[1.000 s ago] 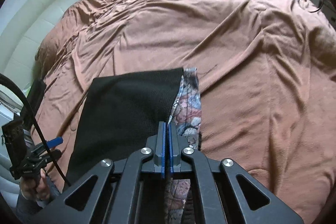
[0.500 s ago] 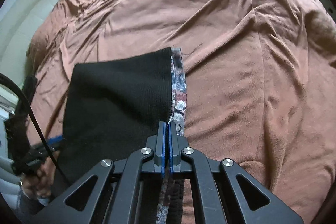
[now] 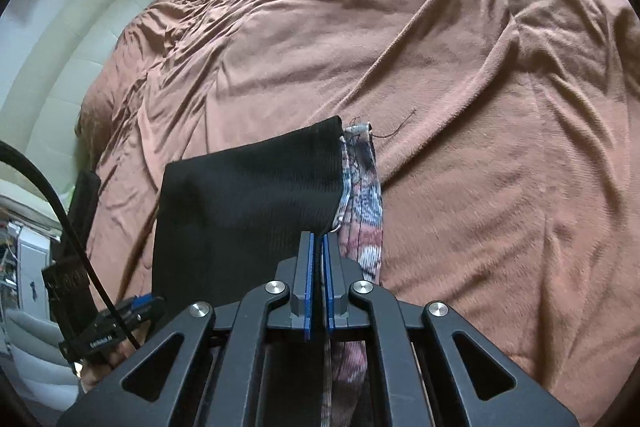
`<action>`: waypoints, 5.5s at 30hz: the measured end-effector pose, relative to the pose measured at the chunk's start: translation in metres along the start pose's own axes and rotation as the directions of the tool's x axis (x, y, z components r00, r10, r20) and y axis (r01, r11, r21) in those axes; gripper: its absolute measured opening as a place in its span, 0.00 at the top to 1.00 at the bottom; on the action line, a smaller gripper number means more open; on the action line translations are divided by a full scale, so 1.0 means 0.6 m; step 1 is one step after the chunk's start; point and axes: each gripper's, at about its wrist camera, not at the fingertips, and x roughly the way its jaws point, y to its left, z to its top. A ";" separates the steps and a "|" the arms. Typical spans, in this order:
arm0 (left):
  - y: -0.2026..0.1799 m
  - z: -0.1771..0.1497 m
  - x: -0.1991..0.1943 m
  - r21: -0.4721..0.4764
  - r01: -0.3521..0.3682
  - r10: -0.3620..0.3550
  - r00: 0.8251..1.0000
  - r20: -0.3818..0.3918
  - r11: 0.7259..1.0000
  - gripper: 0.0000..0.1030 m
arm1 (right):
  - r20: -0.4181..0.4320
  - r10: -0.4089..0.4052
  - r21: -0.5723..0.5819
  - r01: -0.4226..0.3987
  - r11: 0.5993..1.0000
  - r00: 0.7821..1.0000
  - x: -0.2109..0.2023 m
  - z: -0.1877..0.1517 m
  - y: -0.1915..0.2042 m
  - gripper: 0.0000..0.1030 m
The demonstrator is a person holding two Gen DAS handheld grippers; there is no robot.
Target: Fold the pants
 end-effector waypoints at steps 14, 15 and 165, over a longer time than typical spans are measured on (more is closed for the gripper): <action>0.009 0.006 -0.007 -0.024 0.020 -0.020 1.000 -0.003 1.000 0.63 | 0.046 -0.133 -0.079 0.136 0.988 0.990 -0.013 -0.002 0.034 1.00; 0.012 0.007 -0.008 -0.032 0.024 -0.024 1.000 -0.001 0.999 0.63 | 0.059 -0.150 -0.084 0.155 0.984 0.987 -0.023 -0.004 0.038 1.00; 0.079 -0.109 -0.138 0.028 0.073 -0.067 0.981 -0.180 0.997 0.71 | 0.187 0.227 0.152 -0.256 0.955 0.956 -0.075 -0.423 0.031 0.24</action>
